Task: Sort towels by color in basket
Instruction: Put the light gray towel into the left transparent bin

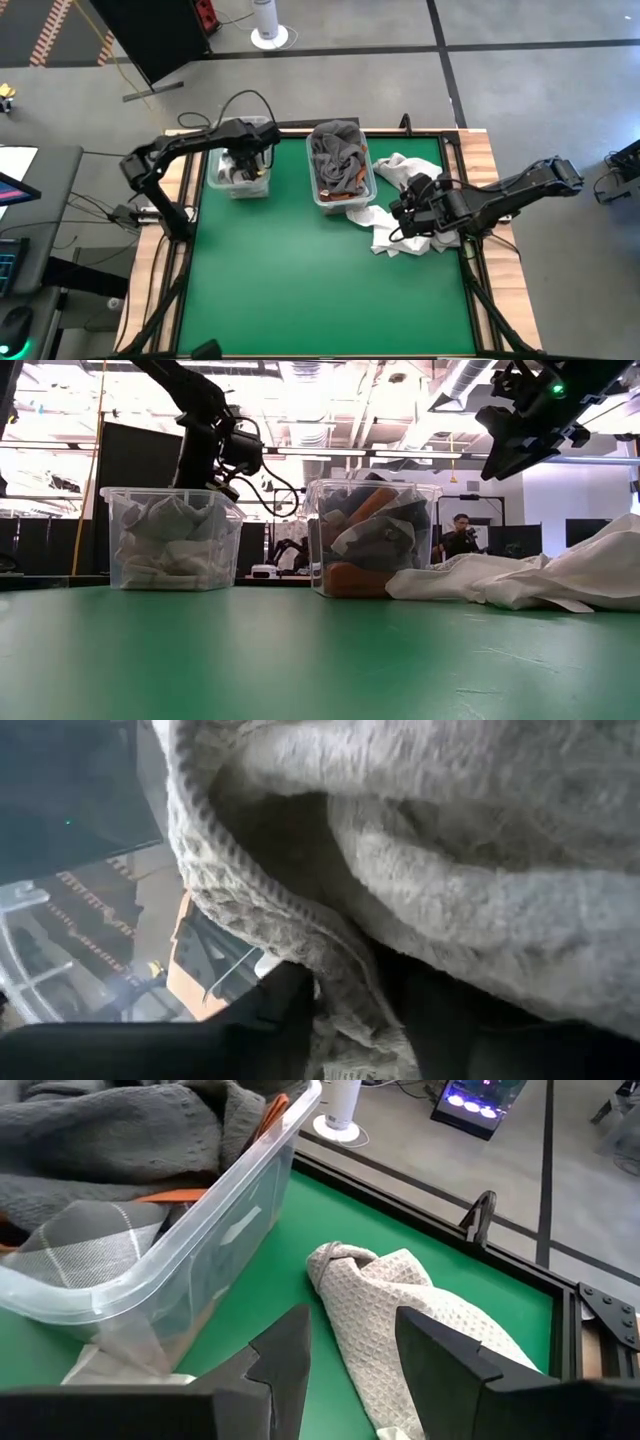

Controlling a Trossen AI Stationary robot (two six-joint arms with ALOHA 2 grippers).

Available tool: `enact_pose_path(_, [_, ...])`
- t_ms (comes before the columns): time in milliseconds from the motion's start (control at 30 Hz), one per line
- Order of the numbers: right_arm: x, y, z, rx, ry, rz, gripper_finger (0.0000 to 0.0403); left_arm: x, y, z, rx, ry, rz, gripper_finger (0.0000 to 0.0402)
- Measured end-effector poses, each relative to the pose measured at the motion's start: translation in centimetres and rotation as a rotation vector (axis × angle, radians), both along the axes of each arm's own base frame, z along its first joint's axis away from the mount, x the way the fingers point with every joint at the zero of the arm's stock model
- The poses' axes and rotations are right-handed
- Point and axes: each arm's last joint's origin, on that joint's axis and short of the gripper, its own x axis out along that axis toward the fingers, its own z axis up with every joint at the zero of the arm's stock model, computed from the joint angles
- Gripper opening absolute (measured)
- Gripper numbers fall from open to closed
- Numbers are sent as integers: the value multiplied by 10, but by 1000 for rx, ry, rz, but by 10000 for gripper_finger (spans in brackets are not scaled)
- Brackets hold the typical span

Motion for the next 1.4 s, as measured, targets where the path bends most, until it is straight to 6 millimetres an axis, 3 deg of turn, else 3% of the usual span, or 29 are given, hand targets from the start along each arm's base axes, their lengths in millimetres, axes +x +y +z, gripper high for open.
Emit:
enact_pose_path(233, [0,1,0,1,0,8,177,-3,-5,8,-24,78,-55,201])
enact_pose_path(567, [0,0,0,1,1,2,177,-22,-21,95,154,-135,-83,207])
enact_pose_path(733, [0,0,0,-2,7,5,177,-35,-38,113,15,-307,-212,206])
enact_pose_path(833, [0,0,0,-2,7,6,177,-38,-45,106,-98,-359,-280,206])
enact_pose_path(967, [0,0,0,-3,8,6,177,-39,-41,82,-154,-313,-280,206])
enact_pose_path(1167, [0,-1,0,-6,9,-2,177,-26,-14,42,-130,-315,-232,206])
enact_pose_path(1400, [1,-3,0,-12,18,-2,177,-16,21,-9,-198,-280,-48,206])
